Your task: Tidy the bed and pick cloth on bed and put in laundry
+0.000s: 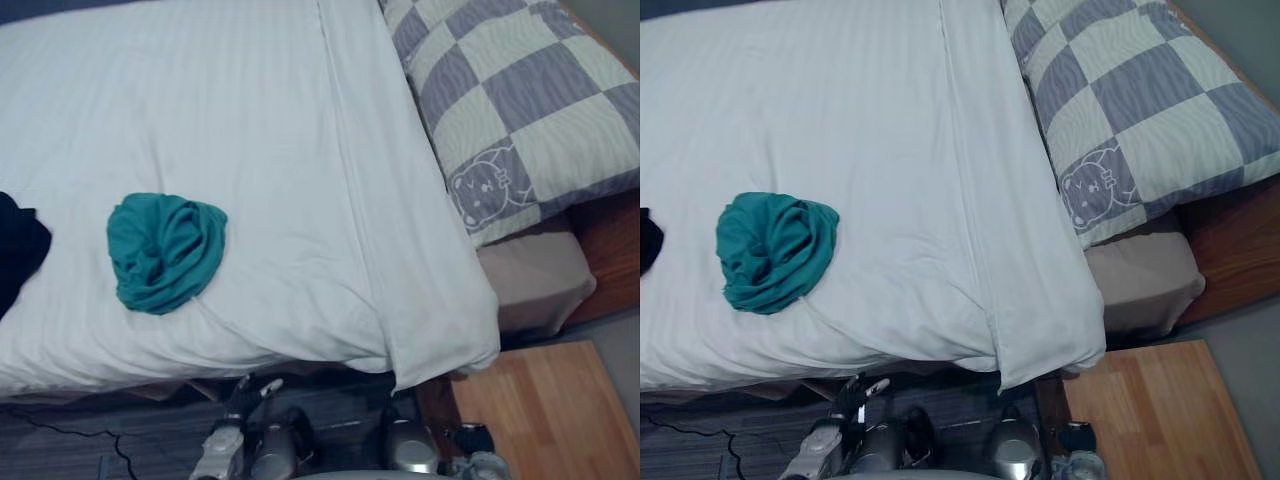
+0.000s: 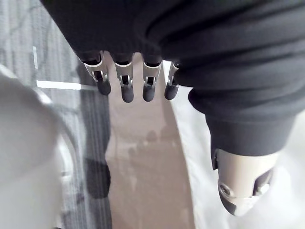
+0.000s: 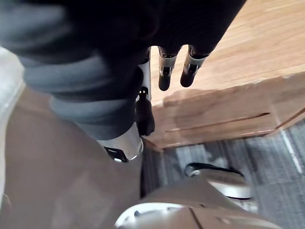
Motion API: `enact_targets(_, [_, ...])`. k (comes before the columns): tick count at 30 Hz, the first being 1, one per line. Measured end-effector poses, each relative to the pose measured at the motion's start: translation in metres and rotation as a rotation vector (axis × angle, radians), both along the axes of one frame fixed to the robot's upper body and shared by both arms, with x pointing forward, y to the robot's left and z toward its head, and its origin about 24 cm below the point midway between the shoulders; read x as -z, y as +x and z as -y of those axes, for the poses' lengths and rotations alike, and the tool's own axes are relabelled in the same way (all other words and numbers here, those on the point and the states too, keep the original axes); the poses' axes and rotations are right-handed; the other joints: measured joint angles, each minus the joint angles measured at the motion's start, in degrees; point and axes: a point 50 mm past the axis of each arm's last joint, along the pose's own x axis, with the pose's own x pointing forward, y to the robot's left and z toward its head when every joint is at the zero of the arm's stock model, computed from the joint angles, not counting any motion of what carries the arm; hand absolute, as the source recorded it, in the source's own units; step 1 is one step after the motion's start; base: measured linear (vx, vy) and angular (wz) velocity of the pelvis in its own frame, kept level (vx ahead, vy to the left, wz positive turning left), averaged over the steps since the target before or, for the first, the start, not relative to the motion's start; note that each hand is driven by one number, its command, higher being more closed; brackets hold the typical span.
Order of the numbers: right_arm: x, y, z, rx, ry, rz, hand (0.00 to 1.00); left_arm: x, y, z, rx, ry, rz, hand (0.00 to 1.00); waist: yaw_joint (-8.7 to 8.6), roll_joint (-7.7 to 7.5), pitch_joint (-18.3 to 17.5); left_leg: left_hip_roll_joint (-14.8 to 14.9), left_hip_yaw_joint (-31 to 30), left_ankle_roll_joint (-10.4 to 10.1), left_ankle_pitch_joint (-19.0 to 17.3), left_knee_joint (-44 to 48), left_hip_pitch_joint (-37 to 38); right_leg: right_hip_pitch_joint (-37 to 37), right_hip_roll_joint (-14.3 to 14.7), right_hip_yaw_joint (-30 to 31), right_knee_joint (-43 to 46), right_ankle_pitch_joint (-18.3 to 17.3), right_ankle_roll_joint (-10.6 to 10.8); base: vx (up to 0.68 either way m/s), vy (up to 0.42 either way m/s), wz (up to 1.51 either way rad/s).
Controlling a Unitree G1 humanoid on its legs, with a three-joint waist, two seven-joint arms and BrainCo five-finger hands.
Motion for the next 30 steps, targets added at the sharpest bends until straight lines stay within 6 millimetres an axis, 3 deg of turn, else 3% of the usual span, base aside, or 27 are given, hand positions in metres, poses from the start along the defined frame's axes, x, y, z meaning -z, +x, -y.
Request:
enact_targets(2, [0.001, -0.007, 0.007, 0.022, -0.017, -0.022, 0.00, 0.002, -0.006, -0.001, -0.006, -0.003, -0.015, 0.00, -0.30, 0.06, -1.2, 4.1, -3.9, -1.0, 0.6, -0.1, 0.2, -0.5, -2.5, 0.5, 1.1, 0.1, 2.1, -0.06, 0.302, 0.08])
enact_targets(3, [0.001, -0.010, 0.013, 0.024, -0.034, -0.042, 0.00, 0.004, -0.010, 0.002, -0.002, -0.015, -0.023, 0.00, -0.13, 1.17, -1.8, 6.5, -8.5, -2.9, 1.8, -2.6, 1.2, -2.1, -3.8, 2.2, 2.6, 0.1, 4.3, -0.08, 0.419, -0.08])
enact_targets(4, [0.001, -0.009, 0.016, 0.021, -0.040, -0.046, 0.00, 0.005, -0.011, 0.004, 0.001, -0.020, -0.030, 0.00, -0.16, 1.62, -2.0, 7.1, -9.6, -4.1, 2.5, -4.3, 1.9, -2.7, -3.9, 3.0, 3.2, 0.2, 5.1, -0.09, 0.524, -0.33])
enact_targets(5, [0.000, -0.011, 0.021, 0.018, -0.054, -0.057, 0.00, 0.007, -0.014, 0.010, 0.012, -0.029, -0.043, 0.00, -0.10, 2.64, -2.6, 7.3, -9.8, -7.4, 4.5, -8.3, 3.9, -4.2, -5.1, 4.7, 3.6, 0.8, 6.9, -0.08, 0.481, -0.35])
enact_targets(6, [0.000, -0.010, 0.021, 0.007, -0.061, -0.064, 0.00, 0.008, -0.015, 0.013, 0.015, -0.027, -0.049, 0.00, -0.11, 2.97, -2.8, 6.8, -8.9, -15.3, 1.4, -9.2, 5.2, -5.0, -6.1, 5.6, 3.5, 1.6, 7.8, -0.11, 0.660, -0.56])
enact_targets(7, [0.005, -0.009, 0.009, -0.008, -0.033, -0.084, 0.00, 0.005, -0.009, 0.004, 0.013, 0.006, -0.036, 0.00, 0.40, 0.61, -2.4, 5.2, -6.2, -13.2, -0.2, -5.2, 4.8, -5.0, -8.7, 7.4, 2.2, 5.1, 7.0, -0.19, 0.640, -0.74])
enact_targets(8, [0.010, -0.014, -0.004, -0.015, -0.003, -0.112, 0.00, 0.004, -0.012, -0.007, 0.009, 0.046, -0.056, 0.00, 1.54, 0.81, -3.0, 5.5, -3.8, -12.4, -2.2, -4.0, 4.5, -5.5, -8.9, 4.4, -0.6, 11.2, 2.6, -0.21, 0.599, -0.92])
enact_targets(9, [0.010, -0.013, -0.004, -0.009, -0.007, -0.116, 0.00, 0.005, -0.017, -0.013, 0.006, 0.064, -0.070, 0.00, 2.46, 0.90, -3.6, 5.8, -1.6, -11.6, -2.6, -4.4, 5.2, -6.1, -8.9, 0.5, -1.4, 13.3, -1.4, -0.21, 0.476, -1.01])
enact_targets(10, [0.010, -0.013, -0.004, -0.037, -0.005, -0.122, 0.00, 0.004, -0.019, -0.021, 0.012, 0.092, -0.077, 0.00, 3.05, -0.31, -4.2, 5.1, 0.9, -10.7, -2.0, -6.5, 6.7, -6.5, -8.6, -5.4, 0.1, 13.5, -2.0, -0.16, 0.435, -0.89])
enact_targets(11, [0.010, -0.011, -0.006, -0.064, 0.009, -0.114, 0.00, 0.003, -0.022, -0.026, 0.028, 0.111, -0.090, 0.00, 3.01, -1.35, -5.0, 3.7, 2.0, -10.0, 0.0, -10.1, 7.5, -5.9, -5.9, -9.8, 0.5, 11.6, -0.7, -0.11, 0.333, -0.65])
enact_targets(13, [0.009, -0.006, -0.010, -0.104, 0.028, -0.086, 0.00, 0.004, -0.017, -0.020, 0.075, 0.104, -0.096, 0.00, 2.67, -1.39, -5.1, 1.1, 2.1, -8.6, 4.0, -16.7, 7.9, -4.9, 0.3, -10.3, 0.5, 5.6, 0.9, -0.07, 0.209, 0.03])
enact_targets(14, [0.009, -0.003, -0.014, -0.126, 0.048, -0.074, 0.00, 0.003, -0.009, -0.013, 0.111, 0.092, -0.087, 0.00, 2.23, -1.38, -5.2, -0.9, 1.4, -7.5, 7.2, -21.6, 8.1, -4.6, 3.8, -8.8, -0.4, 1.7, -0.3, -0.03, 0.189, 0.87])
enact_targets(15, [0.007, 0.002, -0.016, -0.141, 0.063, -0.051, 0.00, 0.002, 0.001, -0.004, 0.142, 0.078, -0.079, 0.00, 0.45, -0.90, -5.1, -3.5, -0.6, -6.5, 10.4, -25.9, 7.4, -3.0, 7.2, -3.7, -4.5, 0.2, -2.4, -0.03, 0.140, 1.25])
enact_targets(16, [0.007, 0.003, -0.017, -0.152, 0.071, -0.044, 0.00, 0.002, 0.006, 0.005, 0.161, 0.063, -0.072, 0.00, -0.61, -0.07, -5.1, -5.0, -3.0, -5.8, 12.3, -27.7, 6.6, -2.4, 8.2, -0.7, -6.2, 0.7, -2.7, -0.02, 0.091, 1.51])
enact_targets(18, [0.006, 0.000, -0.014, -0.168, 0.066, -0.035, 0.00, 0.005, 0.007, 0.030, 0.210, 0.019, -0.078, 0.00, -0.31, 2.01, -5.5, -7.0, -7.4, -5.0, 14.0, -30.4, 7.0, -0.4, 8.9, 2.6, -6.8, 0.1, -4.2, 0.02, 0.065, 1.20])
enact_targets(20, [0.004, 0.009, -0.020, -0.249, 0.082, -0.006, 0.00, 0.007, 0.000, 0.030, 0.203, 0.019, -0.098, 0.00, 0.33, 1.99, -5.6, -7.5, -9.3, -4.9, 14.0, -29.5, 7.1, 1.0, 8.1, 0.4, -5.7, -0.6, -4.5, 0.04, 0.041, 0.79])
enact_targets(23, [0.001, 0.025, -0.026, -0.360, 0.114, 0.028, 0.00, 0.004, 0.003, 0.025, 0.190, 0.022, -0.071, 0.00, 1.27, 1.56, -5.6, -7.8, -9.0, -4.3, 13.5, -15.1, -0.8, 3.1, 5.4, -3.6, -5.6, -1.2, -4.1, -0.03, 0.027, 0.80])
enact_targets(24, [0.001, 0.025, -0.023, -0.394, 0.115, 0.008, 0.00, 0.003, 0.005, 0.027, 0.206, 0.005, -0.048, 0.00, 1.98, 2.29, -5.1, -6.4, -8.4, -4.3, 13.5, -7.9, -2.6, 6.1, 5.1, -4.6, -6.4, -1.2, -4.2, -0.02, 0.001, 0.55])
enact_targets(25, [0.001, 0.025, -0.022, -0.395, 0.115, 0.004, 0.00, 0.003, 0.004, 0.028, 0.215, 0.000, -0.045, 0.00, 2.62, 2.73, -5.0, -5.9, -7.6, -4.4, 13.6, -6.3, -2.6, 7.5, 5.0, -4.9, -6.8, -1.2, -4.1, -0.05, -0.004, 0.26])
enact_targets(27, [0.002, 0.024, -0.021, -0.356, 0.132, 0.007, 0.00, 0.003, 0.000, 0.029, 0.247, -0.002, -0.031, 0.00, 3.15, 3.04, -5.2, -6.1, -5.7, -4.3, 13.5, -7.8, -0.6, 8.8, 4.6, -5.3, -7.2, -1.2, -4.0, -0.07, 0.024, 0.01])
enact_targets(30, [0.000, 0.036, -0.031, -0.295, 0.186, 0.059, 0.00, 0.004, -0.004, 0.037, 0.317, -0.005, -0.040, 0.00, 2.24, 5.00, -5.4, -7.2, -5.2, -3.1, 12.4, -20.4, 5.3, 6.7, 3.8, -4.6, -5.2, -1.1, -3.8, -0.05, 0.062, -0.19])
